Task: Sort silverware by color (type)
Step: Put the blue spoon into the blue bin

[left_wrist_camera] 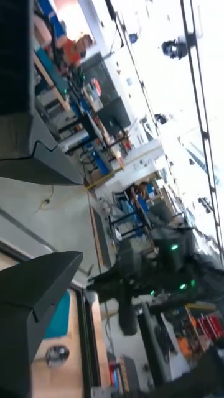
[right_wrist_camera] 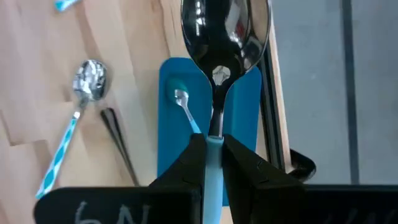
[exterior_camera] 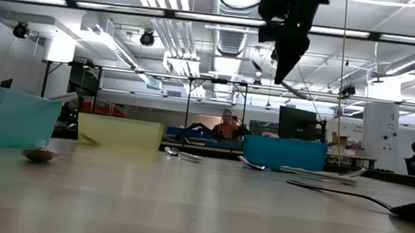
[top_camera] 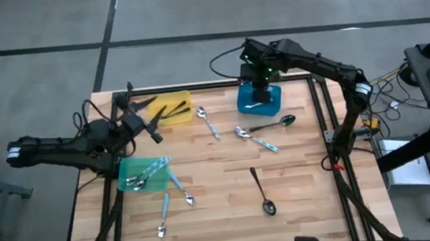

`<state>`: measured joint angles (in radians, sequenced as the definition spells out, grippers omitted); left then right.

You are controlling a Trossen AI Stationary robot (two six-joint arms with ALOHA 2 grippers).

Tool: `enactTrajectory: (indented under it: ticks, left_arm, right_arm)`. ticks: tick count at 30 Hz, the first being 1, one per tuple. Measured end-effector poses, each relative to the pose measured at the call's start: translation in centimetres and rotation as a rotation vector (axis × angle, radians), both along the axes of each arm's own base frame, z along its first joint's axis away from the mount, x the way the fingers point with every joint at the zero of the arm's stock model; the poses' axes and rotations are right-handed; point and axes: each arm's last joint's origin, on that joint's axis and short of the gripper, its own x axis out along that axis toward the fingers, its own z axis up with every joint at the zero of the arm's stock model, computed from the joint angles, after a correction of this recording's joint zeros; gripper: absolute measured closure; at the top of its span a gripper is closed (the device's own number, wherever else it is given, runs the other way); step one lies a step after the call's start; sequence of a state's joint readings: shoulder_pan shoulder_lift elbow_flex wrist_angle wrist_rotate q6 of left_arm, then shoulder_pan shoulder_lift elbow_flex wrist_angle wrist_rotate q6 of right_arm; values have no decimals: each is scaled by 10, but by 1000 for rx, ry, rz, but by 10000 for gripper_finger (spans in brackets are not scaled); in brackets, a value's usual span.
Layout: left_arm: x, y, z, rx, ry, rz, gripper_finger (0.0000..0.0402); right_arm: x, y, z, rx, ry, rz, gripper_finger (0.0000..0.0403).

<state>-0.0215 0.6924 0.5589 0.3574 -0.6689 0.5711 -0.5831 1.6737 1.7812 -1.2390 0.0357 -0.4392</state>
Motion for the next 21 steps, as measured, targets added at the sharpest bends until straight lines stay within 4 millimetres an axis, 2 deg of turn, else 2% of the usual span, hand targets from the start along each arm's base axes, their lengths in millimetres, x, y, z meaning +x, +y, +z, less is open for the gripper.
enactTrajectory:
  ticks: [9,16,21]
  left_arm:
    - [-12,11,5,46,-7,81,238]
    - [-22,14,10,73,-28,119,238]
    - [-30,14,15,107,-38,131,238]
  right_arm:
    - [17,-41,-54,100,169,-10,380]
    - [26,-58,-81,194,327,-10,380]
    - [32,-62,-95,217,379,112,380]
